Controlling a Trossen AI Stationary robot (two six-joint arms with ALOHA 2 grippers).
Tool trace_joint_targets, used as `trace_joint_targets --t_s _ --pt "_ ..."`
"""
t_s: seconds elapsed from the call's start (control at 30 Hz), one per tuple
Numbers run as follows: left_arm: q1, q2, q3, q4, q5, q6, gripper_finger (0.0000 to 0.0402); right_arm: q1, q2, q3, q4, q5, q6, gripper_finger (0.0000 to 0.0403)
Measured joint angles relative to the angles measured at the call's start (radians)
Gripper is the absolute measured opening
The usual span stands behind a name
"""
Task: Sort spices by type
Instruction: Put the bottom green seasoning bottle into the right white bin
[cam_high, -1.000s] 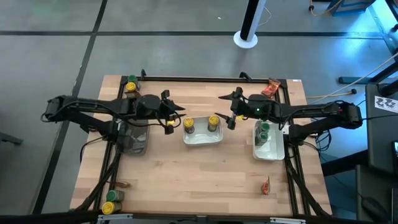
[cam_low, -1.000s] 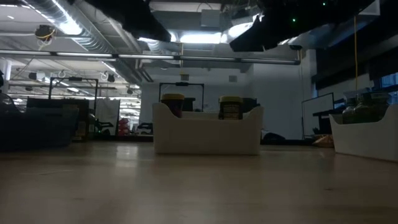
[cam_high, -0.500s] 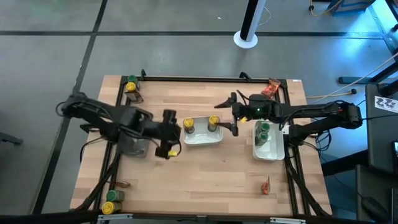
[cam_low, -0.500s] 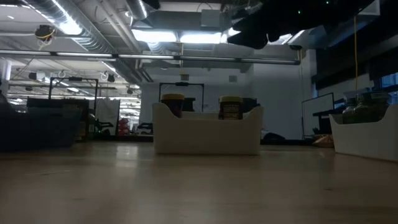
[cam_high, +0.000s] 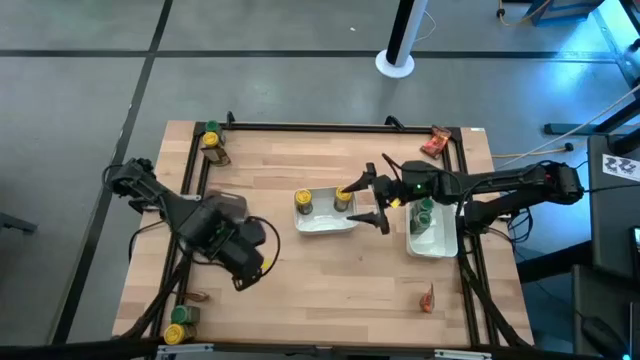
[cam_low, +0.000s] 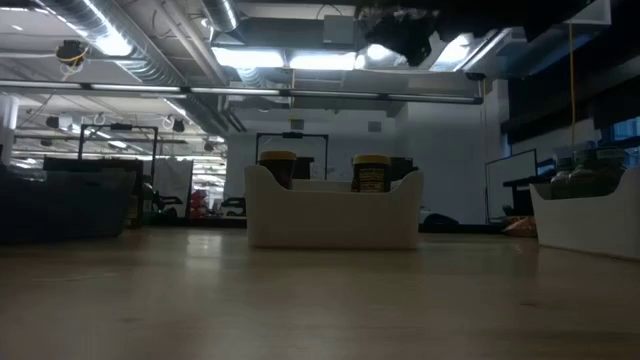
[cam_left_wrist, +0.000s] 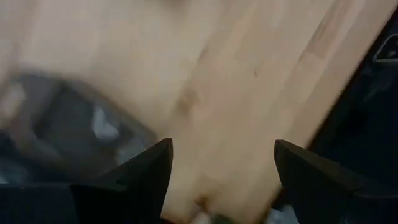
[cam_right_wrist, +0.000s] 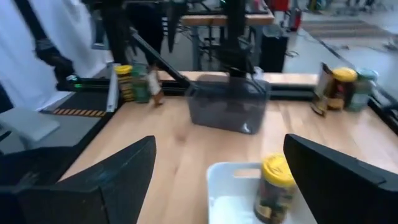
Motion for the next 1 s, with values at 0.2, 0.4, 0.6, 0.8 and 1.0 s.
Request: trace_joint_targets --t_s 0.2,0.4,0.6,0.8,1.0 --pt "-0.122 0.0 -0.018 -0.015 0.024 -0.393 0.0265 0.046 0.0 0.0 0.122 0.017 -0.039 0.0351" --pt "-0.242 0.0 -0.099 -0.008 0.117 -0.665 0.0265 0.09 0.0 0.001 0.136 0.019 -0.038 0.0351" --pt "-0.297 0.007 -0.181 0.085 0.245 -0.673 0.0265 0.122 0.009 0.001 0.14 0.019 -0.04 0.0351" --pt "-0.337 0.024 -0.242 0.175 0.339 -0.807 0.0265 0.123 0.01 0.001 0.134 0.019 -0.036 0.0351" --pt "-0.37 0.026 -0.303 0.238 0.436 -0.884 0.0265 0.135 0.027 0.001 0.13 0.023 -0.033 0.0351"
